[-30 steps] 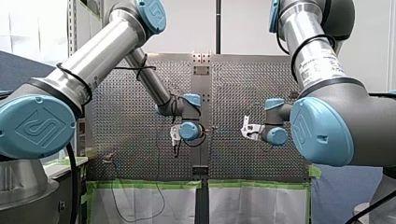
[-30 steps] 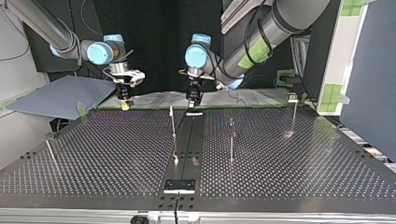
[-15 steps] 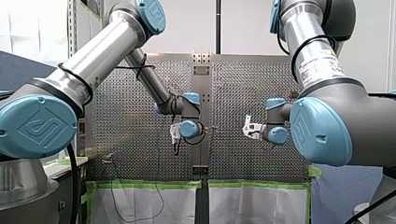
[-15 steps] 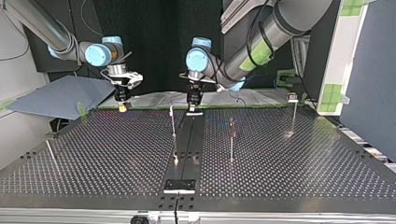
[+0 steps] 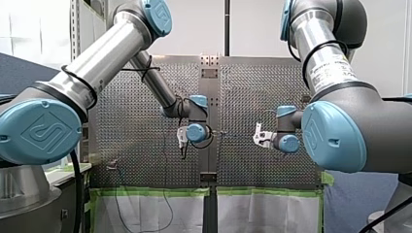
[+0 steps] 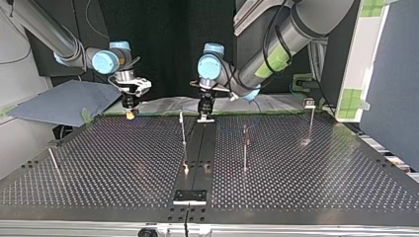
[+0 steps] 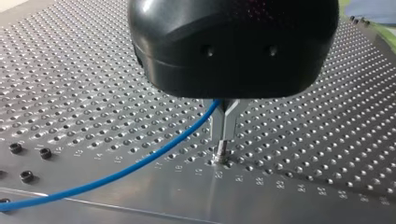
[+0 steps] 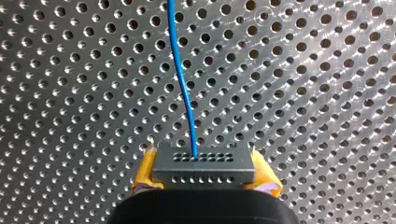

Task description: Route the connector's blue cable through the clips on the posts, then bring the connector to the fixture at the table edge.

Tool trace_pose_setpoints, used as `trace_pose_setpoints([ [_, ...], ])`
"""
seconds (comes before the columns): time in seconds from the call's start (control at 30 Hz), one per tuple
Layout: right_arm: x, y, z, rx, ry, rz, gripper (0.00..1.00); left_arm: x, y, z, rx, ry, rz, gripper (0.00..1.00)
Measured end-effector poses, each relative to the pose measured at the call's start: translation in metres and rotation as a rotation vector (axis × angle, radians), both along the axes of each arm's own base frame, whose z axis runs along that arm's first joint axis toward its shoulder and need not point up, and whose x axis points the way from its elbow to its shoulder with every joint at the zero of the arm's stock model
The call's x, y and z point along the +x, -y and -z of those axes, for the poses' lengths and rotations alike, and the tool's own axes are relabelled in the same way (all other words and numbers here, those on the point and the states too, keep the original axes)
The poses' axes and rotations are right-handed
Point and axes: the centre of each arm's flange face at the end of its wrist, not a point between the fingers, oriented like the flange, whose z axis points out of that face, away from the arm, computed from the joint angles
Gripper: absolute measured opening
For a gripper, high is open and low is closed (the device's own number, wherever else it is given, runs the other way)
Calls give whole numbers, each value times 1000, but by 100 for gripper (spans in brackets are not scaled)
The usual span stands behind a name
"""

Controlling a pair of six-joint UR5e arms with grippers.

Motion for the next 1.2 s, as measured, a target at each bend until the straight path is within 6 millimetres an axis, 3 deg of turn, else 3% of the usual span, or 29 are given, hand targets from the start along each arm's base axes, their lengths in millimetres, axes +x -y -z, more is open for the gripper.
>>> trace_pose_setpoints([
  [0.87, 5, 38, -33, -43, 10, 4, 2, 24, -7, -15, -1, 13, -18, 0],
  [1.2, 3, 44, -37, -47, 8, 10, 2, 32, -12, -19, 10, 10, -28, 0],
])
